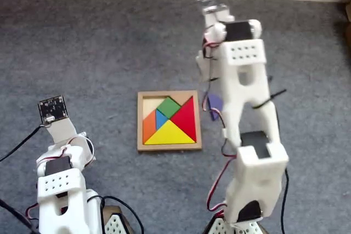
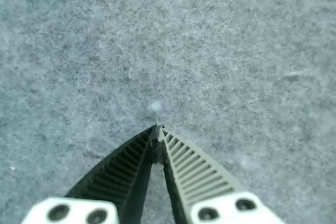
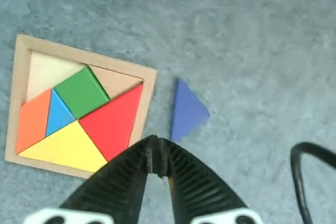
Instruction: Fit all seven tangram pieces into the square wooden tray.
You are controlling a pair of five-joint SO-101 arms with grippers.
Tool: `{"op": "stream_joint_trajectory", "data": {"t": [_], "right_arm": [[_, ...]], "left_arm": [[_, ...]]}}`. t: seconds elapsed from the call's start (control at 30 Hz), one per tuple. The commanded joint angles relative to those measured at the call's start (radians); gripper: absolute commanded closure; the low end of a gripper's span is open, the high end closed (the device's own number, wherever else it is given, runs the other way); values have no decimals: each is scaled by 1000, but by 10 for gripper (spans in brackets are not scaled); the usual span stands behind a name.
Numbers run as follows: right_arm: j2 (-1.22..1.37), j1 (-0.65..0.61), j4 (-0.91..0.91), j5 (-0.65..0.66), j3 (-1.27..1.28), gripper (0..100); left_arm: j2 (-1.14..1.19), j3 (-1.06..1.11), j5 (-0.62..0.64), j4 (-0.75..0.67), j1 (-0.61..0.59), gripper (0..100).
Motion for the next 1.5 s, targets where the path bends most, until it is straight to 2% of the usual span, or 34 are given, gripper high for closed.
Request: {"op": "stream_joint_trajectory", "data": {"t": [0.0, 0.13, 0.27, 0.6, 0.7, 0.83, 0.9, 1.37, 1.47], "right_arm": [[-156, 39, 13, -11, 61, 995], [-228, 54, -22, -3, 180, 995], [-286, 71, -131, -3, 352, 995], [-417, 58, -668, -80, 905, 992], [-380, 39, -748, -80, 998, 918], [-292, 36, -789, -81, 1003, 693], [-257, 28, -814, -81, 1001, 635], [-18, -4, -792, -77, 806, 635], [4, -4, -766, -75, 768, 667]], "left_arm": [[-15, -24, -11, -17, 24, 993], [-15, -24, -11, -17, 24, 993], [-15, -24, -11, -17, 24, 993], [-15, -22, -11, -17, 25, 993], [-15, -22, -11, -17, 25, 993], [-15, -22, -11, -17, 25, 993], [-15, -22, -11, -17, 25, 993], [-15, -22, -11, -17, 25, 993], [-15, -22, -11, -17, 25, 993]]}}
